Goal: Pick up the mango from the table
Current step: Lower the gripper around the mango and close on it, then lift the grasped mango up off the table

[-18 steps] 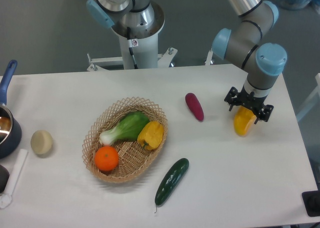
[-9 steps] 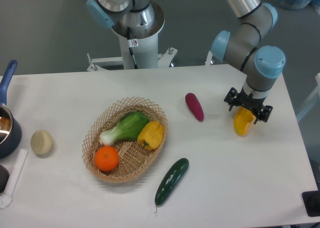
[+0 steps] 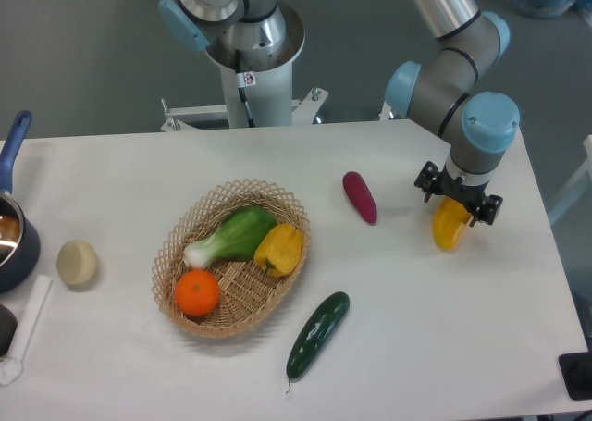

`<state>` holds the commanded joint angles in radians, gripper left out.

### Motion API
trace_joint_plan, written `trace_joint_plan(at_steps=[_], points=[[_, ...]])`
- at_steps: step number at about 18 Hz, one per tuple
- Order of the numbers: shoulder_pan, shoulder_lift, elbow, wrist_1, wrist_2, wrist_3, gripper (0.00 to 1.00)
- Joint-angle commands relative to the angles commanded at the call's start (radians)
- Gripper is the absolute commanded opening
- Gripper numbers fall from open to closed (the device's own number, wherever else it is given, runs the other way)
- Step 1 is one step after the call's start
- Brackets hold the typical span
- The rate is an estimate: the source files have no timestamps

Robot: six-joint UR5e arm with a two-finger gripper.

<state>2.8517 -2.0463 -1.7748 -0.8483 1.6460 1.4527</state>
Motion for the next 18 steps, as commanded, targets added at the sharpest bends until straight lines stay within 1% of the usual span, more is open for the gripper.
trace_joint_plan(at_steps=[2,3,5,8,9,11,14,16,18], points=[[0.000,0.002,0.002,0.000,0.000,-0.005,0.72],[0.000,0.000,0.002,0.000,0.000,-0.005,0.69],[0.000,0.000,0.003,0.000,-0.002,-0.005,0.66],[0.000,0.002,0.005,0.000,-0.002,-0.005,0.54],[0.000,0.003,0.006,0.000,-0.002,-0.005,0.51],[0.000,0.003,0.015,0.000,-0.003,-0.005,0.49],[-0.002,0.009,0.050,-0.002,-0.020,-0.034,0.47],[-0.003,0.023,0.069,-0.005,-0.090,-0.069,0.47],[-0.002,0.061,0.075,-0.005,-0.179,-0.125,0.47]])
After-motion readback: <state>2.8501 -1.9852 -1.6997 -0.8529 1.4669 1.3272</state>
